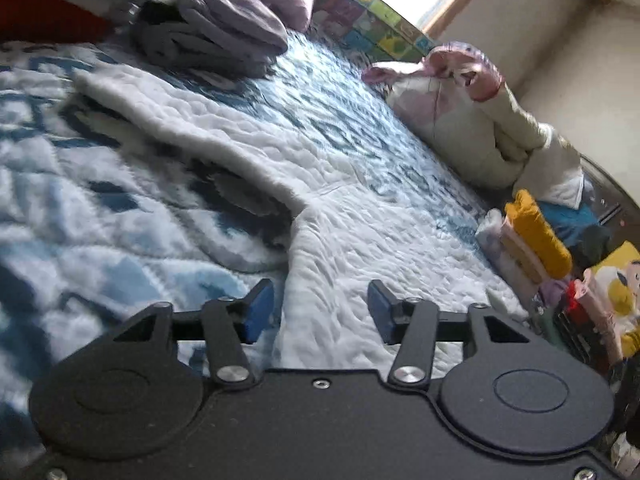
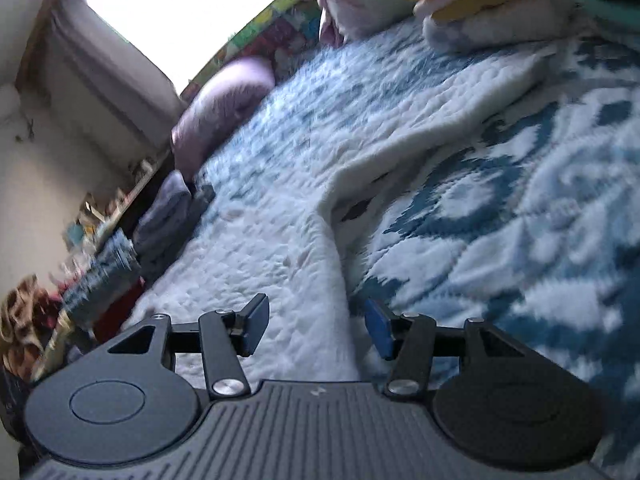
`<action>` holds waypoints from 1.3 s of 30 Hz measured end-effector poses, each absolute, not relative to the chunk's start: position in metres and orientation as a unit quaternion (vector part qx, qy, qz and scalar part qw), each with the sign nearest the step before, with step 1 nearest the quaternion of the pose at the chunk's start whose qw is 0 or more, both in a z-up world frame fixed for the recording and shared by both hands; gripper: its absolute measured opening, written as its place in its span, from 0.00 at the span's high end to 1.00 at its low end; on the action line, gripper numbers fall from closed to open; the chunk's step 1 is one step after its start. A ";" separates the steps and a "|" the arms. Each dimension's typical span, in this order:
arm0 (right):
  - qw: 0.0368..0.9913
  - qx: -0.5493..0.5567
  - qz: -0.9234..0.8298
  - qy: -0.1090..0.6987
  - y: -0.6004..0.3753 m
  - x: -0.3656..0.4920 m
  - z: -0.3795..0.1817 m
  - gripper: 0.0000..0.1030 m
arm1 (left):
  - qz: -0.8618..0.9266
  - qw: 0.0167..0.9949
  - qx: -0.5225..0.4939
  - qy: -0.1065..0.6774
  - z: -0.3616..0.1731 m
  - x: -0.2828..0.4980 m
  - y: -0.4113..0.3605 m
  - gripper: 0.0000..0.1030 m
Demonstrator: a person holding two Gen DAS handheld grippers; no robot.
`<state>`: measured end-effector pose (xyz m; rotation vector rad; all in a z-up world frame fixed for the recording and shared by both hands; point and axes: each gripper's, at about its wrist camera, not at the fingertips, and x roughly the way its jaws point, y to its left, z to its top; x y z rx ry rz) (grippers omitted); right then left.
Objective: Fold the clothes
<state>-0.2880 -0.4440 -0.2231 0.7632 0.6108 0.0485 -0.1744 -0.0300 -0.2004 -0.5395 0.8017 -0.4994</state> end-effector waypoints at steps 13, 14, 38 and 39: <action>0.690 0.674 0.153 0.217 -0.487 -0.253 -0.297 0.90 | -0.314 0.656 -0.563 0.393 -0.254 -0.138 -0.010 0.94; 0.667 0.699 0.160 0.201 -0.486 -0.256 -0.302 0.90 | -0.317 0.645 -0.581 0.381 -0.255 -0.141 -0.008 0.94; 0.885 0.354 0.004 0.304 -0.428 -0.343 -0.228 0.82 | -0.230 0.608 -0.608 0.457 -0.264 -0.211 0.008 0.93; 0.872 0.383 0.005 0.304 -0.432 -0.347 -0.231 0.85 | -0.237 0.617 -0.609 0.439 -0.258 -0.216 0.008 0.92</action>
